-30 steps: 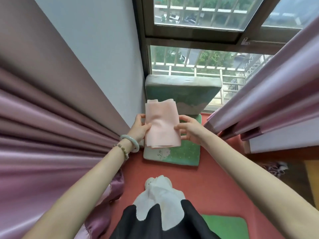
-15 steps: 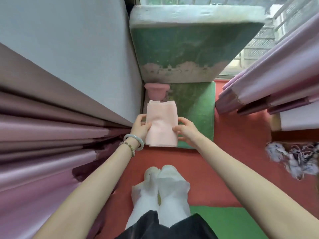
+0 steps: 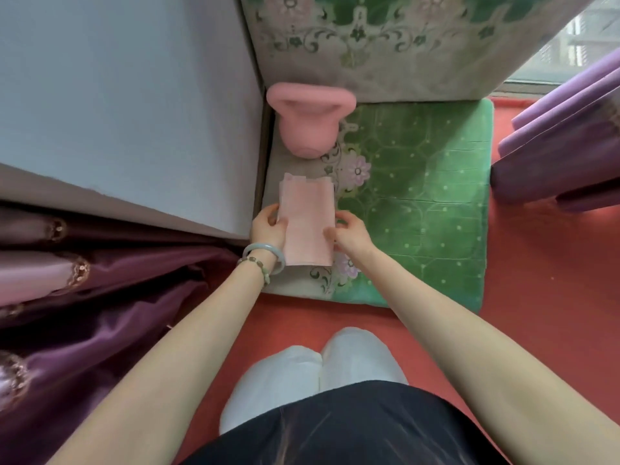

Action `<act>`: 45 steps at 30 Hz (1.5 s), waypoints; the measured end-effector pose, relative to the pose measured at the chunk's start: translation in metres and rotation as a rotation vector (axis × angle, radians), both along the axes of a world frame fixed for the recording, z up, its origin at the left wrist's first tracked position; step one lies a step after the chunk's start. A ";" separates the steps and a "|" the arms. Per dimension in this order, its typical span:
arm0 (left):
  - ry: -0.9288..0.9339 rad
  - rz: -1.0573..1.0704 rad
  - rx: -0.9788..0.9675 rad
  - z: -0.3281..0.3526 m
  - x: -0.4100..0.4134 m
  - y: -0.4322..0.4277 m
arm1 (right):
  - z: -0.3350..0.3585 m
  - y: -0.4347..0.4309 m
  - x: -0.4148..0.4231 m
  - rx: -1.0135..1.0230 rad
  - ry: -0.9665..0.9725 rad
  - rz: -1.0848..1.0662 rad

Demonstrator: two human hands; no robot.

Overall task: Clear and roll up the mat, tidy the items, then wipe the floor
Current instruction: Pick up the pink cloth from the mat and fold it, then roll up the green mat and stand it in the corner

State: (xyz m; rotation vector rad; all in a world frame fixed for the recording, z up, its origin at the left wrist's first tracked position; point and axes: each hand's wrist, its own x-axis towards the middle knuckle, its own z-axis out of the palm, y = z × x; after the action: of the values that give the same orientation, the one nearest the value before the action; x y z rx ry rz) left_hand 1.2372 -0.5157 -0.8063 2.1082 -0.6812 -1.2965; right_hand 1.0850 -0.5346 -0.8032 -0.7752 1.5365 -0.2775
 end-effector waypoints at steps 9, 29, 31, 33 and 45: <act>-0.062 -0.032 0.107 -0.074 0.010 -0.014 | -0.050 -0.010 0.013 0.004 0.062 0.054; 0.059 -0.374 -0.324 0.400 -0.028 0.007 | 0.424 0.017 -0.064 -0.310 -0.061 0.120; 0.076 -0.387 -0.375 0.463 -0.036 0.007 | 0.484 0.018 -0.081 -0.344 -0.080 0.103; 0.102 -0.409 -0.440 0.521 -0.043 0.008 | 0.541 0.019 -0.100 -0.385 -0.092 0.056; 0.271 -0.783 -0.641 0.725 -0.090 0.023 | 0.757 0.099 -0.160 -0.709 -0.067 -0.299</act>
State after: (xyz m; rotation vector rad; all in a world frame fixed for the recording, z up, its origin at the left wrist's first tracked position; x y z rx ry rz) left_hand 1.1469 -0.4928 -0.0816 1.1398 -1.6311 -1.4313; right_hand 0.9246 -0.4354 -0.0464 -1.0610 1.4897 -1.0985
